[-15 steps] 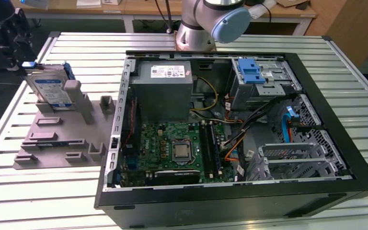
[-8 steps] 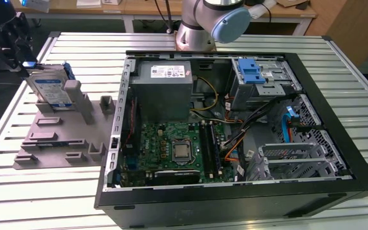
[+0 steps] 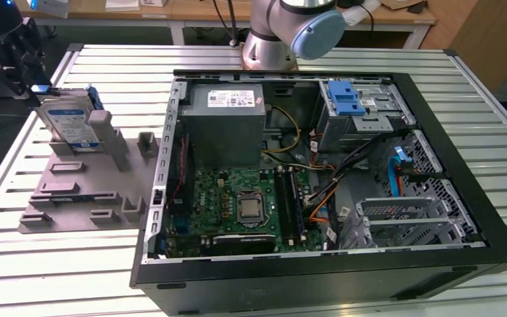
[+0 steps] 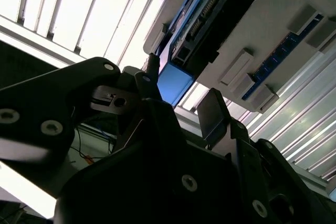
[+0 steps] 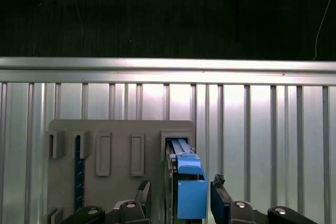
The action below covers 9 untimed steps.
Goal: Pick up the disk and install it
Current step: 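Pick up the disk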
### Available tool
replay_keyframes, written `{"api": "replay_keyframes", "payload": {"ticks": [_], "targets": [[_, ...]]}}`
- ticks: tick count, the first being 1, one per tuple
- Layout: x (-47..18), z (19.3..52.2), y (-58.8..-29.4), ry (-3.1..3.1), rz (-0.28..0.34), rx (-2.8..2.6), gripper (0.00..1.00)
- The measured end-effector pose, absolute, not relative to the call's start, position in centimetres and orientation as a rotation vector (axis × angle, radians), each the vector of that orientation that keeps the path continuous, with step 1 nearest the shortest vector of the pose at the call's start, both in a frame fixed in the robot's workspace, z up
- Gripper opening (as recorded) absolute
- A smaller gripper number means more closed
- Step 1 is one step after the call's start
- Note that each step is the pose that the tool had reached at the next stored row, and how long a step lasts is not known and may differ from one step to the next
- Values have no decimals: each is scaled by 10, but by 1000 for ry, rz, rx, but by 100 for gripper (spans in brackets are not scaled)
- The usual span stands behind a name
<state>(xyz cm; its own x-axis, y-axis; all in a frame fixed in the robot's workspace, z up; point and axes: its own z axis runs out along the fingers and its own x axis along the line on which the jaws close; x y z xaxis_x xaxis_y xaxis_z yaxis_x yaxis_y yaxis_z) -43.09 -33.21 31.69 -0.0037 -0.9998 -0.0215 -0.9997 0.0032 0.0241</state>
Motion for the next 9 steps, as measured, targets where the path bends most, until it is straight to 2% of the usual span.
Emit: {"api": "replay_keyframes", "payload": {"ticks": [9], "targets": [[-431, 315, -332, -2224, -50, 2217, 56]]}}
